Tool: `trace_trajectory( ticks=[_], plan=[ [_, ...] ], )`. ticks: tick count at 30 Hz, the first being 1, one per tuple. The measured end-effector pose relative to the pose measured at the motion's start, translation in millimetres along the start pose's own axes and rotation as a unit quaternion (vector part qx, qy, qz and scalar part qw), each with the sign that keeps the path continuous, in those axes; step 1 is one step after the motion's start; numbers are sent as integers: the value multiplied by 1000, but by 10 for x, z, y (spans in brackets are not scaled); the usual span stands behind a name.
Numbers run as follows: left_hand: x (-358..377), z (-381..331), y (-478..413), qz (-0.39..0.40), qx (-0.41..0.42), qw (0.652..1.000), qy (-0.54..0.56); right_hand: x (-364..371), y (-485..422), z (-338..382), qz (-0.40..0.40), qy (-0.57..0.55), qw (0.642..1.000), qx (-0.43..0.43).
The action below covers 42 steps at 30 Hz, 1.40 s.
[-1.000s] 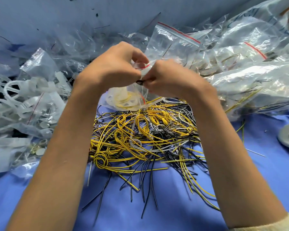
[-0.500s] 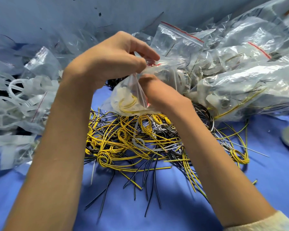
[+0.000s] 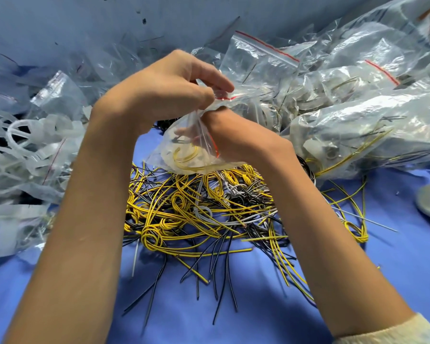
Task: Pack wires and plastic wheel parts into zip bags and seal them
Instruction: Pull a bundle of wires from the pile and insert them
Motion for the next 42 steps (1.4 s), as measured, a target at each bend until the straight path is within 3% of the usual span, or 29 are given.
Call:
trace_trajectory(
  ticks=[5, 16, 24, 29, 34, 37, 42],
  plan=[
    [17, 3, -2, 8, 4, 1000, -15, 103, 92, -32, 104, 42, 992, 55],
    [65, 48, -20, 10, -24, 999, -30, 70, 171, -65, 192, 92, 974, 78],
    [151, 157, -93, 61, -33, 994, -82, -147, 268, -73, 193, 48, 977, 74],
    [170, 176, -101, 74, -25, 993, -93, -249, 331, -219, 178, -69, 976, 102],
    [184, 202, -125, 69, -23, 992, -104, -158, 318, -162, 200, 26, 975, 96],
    [159, 222, -119, 45, -27, 994, -91, -253, 286, -90, 145, 15, 986, 85],
    [-3, 364, -139, -74, -90, 984, -135, -519, 285, 27, 18, -12, 998, 52]
  ],
)
Point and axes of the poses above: each hand's wrist, its own y-axis away from the middle knuckle, its own x-axis out of the palm, z = x × y, the point moved 5 cm from there along -y, towards the middle knuckle
